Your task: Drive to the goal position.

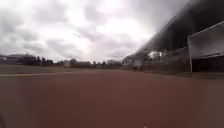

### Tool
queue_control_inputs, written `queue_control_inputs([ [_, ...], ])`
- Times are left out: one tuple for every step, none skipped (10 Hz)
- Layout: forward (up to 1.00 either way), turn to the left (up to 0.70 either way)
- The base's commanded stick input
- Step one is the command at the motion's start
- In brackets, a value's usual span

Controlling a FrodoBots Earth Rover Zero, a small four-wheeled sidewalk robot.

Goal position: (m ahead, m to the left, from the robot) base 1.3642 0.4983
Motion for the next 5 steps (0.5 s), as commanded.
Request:
queue_control_inputs([
  [0.7, 0.0],
  [0.7, 0.0],
  [0.7, 0.0],
  [0.7, 0.0],
  [0.7, 0.0],
])
